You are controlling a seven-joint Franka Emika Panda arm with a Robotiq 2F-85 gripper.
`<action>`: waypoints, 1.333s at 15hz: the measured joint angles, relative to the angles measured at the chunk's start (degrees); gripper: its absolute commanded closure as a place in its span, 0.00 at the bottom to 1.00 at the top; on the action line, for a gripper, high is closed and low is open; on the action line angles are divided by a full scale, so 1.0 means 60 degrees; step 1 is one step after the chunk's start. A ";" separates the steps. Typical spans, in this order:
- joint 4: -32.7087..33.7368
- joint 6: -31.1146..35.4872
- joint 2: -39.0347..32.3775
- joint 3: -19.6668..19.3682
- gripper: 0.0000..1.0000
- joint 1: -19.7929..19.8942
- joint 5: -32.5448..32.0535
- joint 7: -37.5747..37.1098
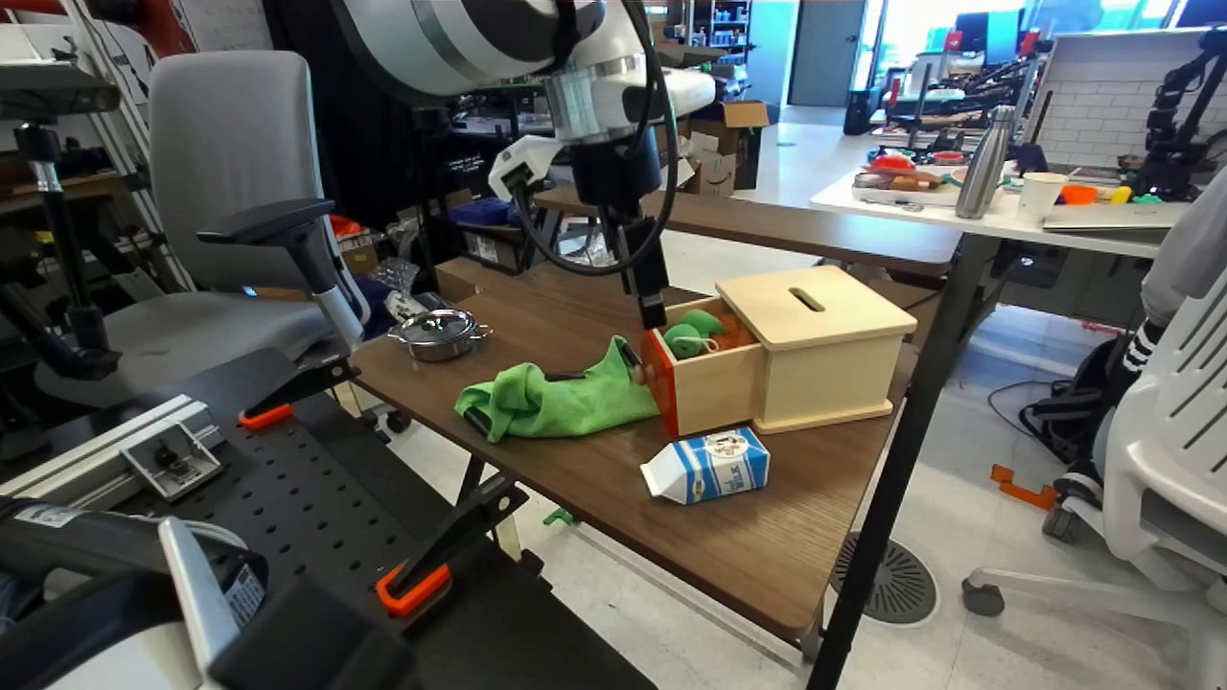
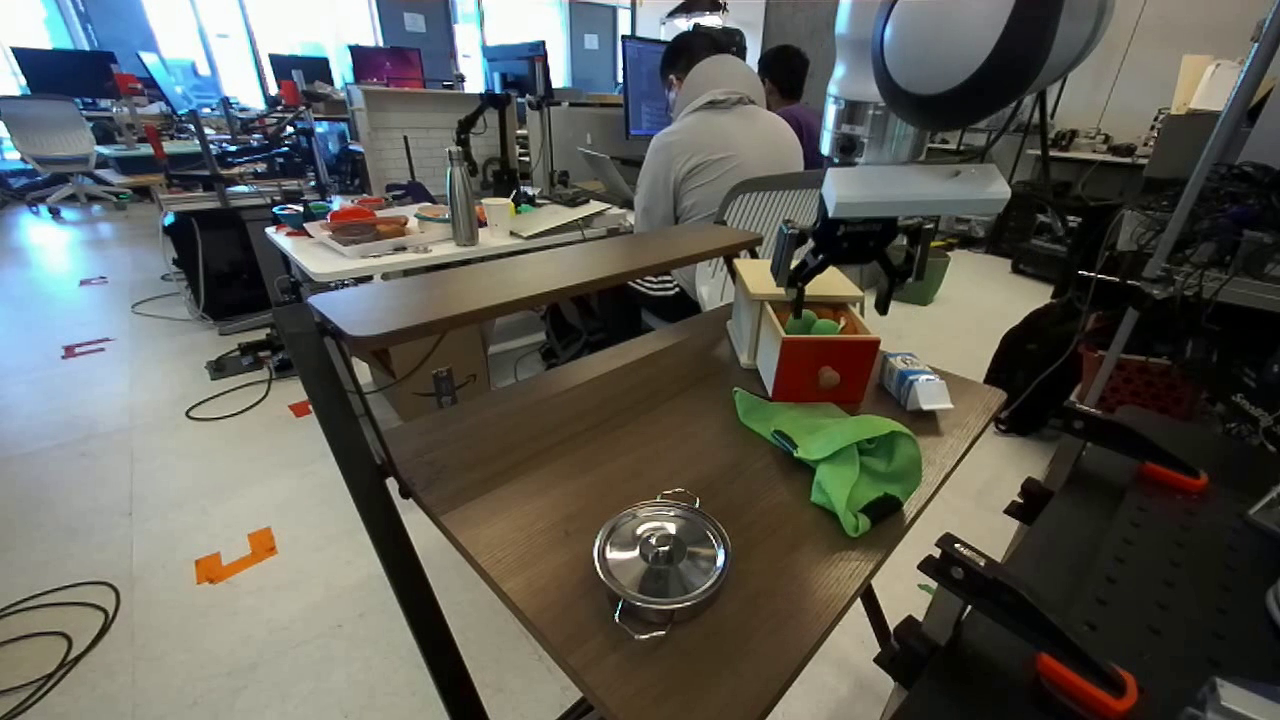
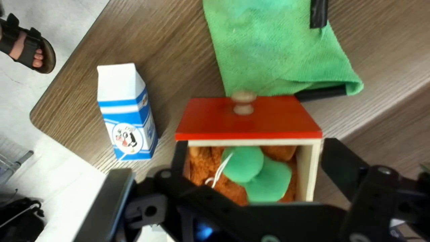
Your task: Open the drawer and pick the green stuffed animal and put it on the table
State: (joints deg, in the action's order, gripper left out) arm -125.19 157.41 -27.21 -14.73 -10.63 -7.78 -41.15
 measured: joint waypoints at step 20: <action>0.1100 -0.0046 -0.1279 -0.0452 0.57 -0.0015 0.0008 -0.0706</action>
State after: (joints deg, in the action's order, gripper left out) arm -118.59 157.13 -34.89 -17.45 -10.72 -7.73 -45.39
